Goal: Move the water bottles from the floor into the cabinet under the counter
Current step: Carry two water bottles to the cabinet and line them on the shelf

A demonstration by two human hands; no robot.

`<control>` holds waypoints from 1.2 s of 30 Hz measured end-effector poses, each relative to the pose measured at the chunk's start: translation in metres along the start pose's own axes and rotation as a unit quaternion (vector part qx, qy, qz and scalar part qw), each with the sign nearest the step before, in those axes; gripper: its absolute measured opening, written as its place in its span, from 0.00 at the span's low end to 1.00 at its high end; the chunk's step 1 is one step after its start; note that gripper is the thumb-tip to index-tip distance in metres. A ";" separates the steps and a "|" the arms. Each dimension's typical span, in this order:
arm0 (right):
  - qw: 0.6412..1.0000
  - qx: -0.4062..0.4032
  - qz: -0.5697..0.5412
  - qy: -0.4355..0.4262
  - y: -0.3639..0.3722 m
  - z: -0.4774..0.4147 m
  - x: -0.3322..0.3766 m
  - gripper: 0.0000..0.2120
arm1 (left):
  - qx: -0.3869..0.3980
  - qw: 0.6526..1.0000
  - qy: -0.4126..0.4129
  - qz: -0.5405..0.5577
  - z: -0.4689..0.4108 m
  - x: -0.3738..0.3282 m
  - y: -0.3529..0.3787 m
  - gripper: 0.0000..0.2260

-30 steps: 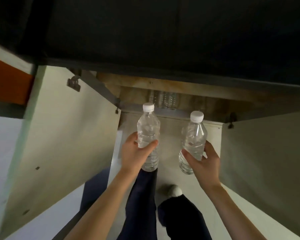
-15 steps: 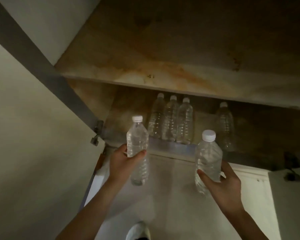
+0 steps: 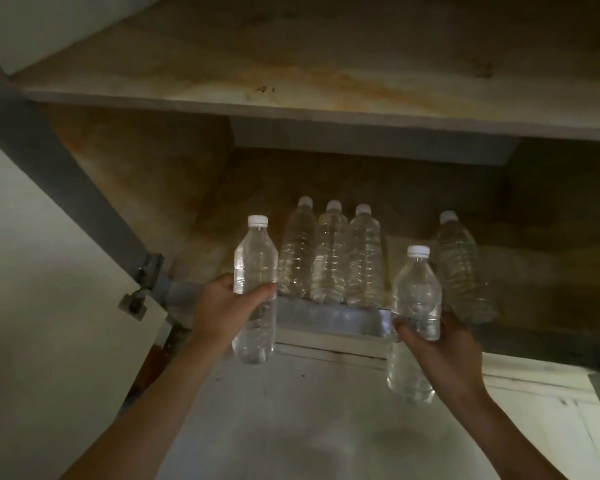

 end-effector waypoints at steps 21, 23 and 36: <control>0.998 -0.018 0.050 -0.019 0.002 -0.006 0.026 0.20 | -0.029 0.992 0.040 -0.116 -0.020 0.005 0.008 0.19; 0.999 -0.028 -0.001 -0.029 0.001 0.010 0.022 0.22 | -0.027 0.996 0.067 -0.055 -0.008 0.010 0.006 0.14; 0.996 -0.023 0.020 -0.079 0.005 0.027 0.016 0.24 | -0.002 0.991 0.109 0.079 0.006 0.030 0.002 0.18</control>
Point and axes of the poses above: each hand's wrist, its own z-axis away from the middle knuckle, its own y-axis out of the palm, x = y × z, the point moved 3 cm from there along -z, towards the middle knuckle, and after that the axes turned 11 degrees about z, right-handed, at the moved point
